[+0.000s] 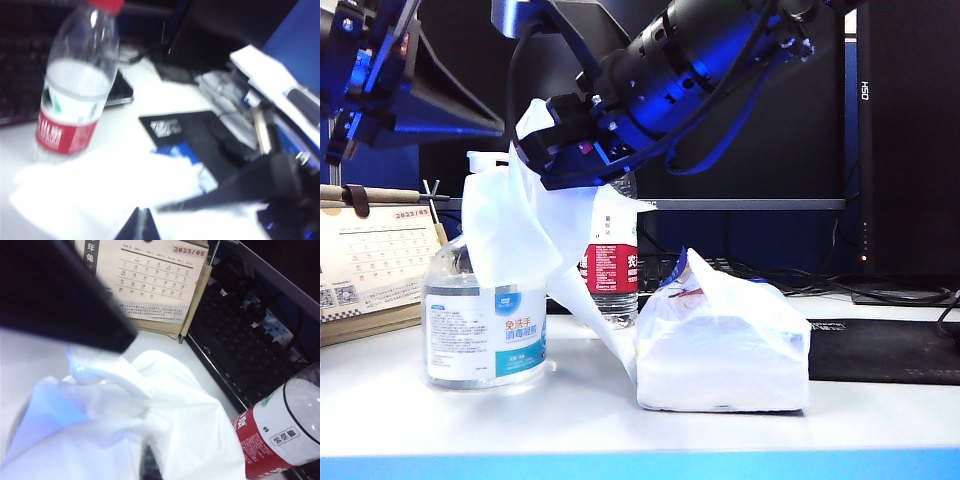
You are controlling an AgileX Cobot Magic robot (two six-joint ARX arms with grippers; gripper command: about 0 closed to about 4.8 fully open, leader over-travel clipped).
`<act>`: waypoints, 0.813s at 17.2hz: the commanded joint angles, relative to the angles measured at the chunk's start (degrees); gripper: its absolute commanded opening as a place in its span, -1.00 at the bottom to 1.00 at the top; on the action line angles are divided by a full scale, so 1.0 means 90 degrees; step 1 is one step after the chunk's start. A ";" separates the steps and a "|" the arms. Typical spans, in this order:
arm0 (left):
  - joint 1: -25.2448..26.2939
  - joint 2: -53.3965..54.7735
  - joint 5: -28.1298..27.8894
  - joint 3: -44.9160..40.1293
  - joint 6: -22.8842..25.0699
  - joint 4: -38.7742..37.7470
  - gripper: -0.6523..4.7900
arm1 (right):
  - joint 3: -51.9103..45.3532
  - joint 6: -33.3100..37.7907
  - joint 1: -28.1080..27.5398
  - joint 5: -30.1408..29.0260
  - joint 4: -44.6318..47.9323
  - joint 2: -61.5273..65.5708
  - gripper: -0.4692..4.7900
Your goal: Pull out a tissue from the tissue dispenser, then press the switch of the alcohol sanitizer bottle to drop some sanitizer on the paper tissue, and finally place the treated tissue on the table.
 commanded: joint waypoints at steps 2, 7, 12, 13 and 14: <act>0.0000 0.0063 -0.0012 0.0007 0.0211 -0.0151 -0.78 | 0.0019 0.0029 0.0007 0.0000 0.0126 -0.0019 -0.85; -0.0007 0.0597 0.0015 0.0007 0.0214 -0.0143 -0.78 | 0.0019 0.0029 0.0007 0.0000 0.0153 -0.0019 -0.85; -0.0051 0.0668 0.0041 -0.0109 0.0216 -0.0136 -0.78 | 0.0019 0.0029 -0.0049 0.0000 0.0160 -0.0019 -0.85; -0.0104 0.0668 -0.0005 -0.0228 0.0214 -0.0126 -0.78 | 0.0019 0.0029 -0.0066 0.0000 0.0158 -0.0019 -0.85; -0.0134 0.0668 -0.0007 -0.0321 0.0211 -0.0107 -0.78 | 0.0019 0.0029 -0.0075 0.0000 0.0165 -0.0019 -0.85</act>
